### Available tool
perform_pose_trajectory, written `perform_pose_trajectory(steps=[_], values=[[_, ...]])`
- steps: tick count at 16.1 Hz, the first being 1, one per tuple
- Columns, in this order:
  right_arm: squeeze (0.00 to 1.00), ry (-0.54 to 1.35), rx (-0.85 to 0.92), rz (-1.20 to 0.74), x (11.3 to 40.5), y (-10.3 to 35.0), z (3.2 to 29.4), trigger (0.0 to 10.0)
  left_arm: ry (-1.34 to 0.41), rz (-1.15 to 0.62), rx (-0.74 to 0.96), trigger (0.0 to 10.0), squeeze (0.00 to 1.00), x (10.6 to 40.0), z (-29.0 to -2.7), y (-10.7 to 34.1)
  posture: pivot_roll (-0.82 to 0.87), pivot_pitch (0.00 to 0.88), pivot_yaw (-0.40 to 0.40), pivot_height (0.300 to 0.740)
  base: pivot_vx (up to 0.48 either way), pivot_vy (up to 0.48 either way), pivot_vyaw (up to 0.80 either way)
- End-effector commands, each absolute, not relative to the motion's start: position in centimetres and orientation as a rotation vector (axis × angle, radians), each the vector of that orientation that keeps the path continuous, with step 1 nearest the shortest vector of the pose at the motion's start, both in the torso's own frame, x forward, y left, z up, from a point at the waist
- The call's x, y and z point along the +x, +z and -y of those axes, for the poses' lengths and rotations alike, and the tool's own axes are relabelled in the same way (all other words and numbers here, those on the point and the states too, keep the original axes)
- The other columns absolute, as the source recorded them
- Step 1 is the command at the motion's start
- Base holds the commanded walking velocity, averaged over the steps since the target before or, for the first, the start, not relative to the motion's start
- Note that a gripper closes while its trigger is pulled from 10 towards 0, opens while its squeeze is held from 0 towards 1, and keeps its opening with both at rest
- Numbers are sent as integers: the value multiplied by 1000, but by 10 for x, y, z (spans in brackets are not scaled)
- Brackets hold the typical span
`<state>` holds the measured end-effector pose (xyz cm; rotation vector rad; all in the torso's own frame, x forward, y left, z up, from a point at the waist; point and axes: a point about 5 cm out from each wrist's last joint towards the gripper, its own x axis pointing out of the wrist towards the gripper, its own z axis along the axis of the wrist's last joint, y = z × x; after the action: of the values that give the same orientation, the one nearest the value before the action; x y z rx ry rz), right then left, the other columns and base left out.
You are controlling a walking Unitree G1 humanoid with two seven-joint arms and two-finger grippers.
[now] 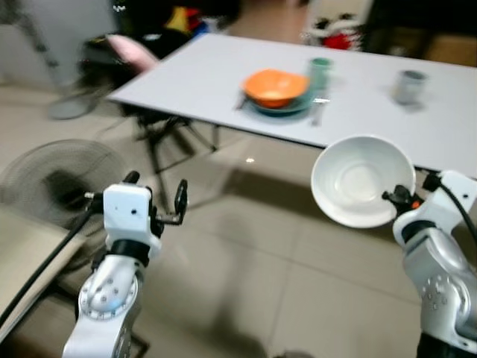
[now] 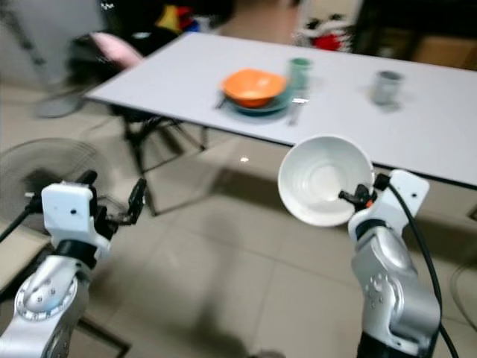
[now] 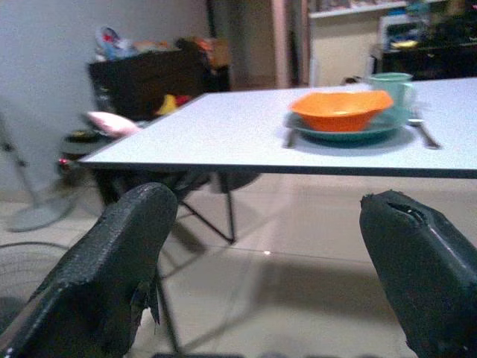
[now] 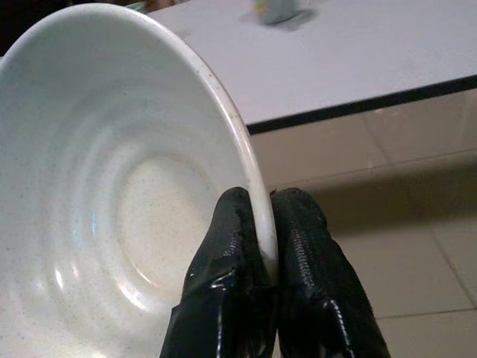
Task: Setting the table
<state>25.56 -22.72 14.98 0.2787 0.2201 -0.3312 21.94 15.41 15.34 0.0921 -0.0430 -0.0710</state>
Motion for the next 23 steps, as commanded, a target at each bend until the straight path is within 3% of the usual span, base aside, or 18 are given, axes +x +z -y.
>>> perform_pose_trajectory(steps=[1, 14, 18, 23], values=[[0, -343, 278, -175, 255, 159, 230, 10000, -91, 45, 93, 10000, 0, 221, -151, 154, -131, 14, 31, 740, 311, 0, -800], [0, -372, 296, -154, 253, 162, 233, 10000, -150, 63, 83, 10000, 0, 229, -146, 154, -152, 0, 52, 740, 314, 0, -800], [0, -222, 378, -81, 269, 179, 224, 10000, -171, 69, 86, 10000, 0, 232, -143, 155, -151, 0, 61, 740, 316, 0, -105], [0, 11, 602, -209, 298, 180, 195, 10000, -192, 79, 89, 10000, 0, 239, -140, 159, -135, 12, 67, 740, 322, 0, 0]])
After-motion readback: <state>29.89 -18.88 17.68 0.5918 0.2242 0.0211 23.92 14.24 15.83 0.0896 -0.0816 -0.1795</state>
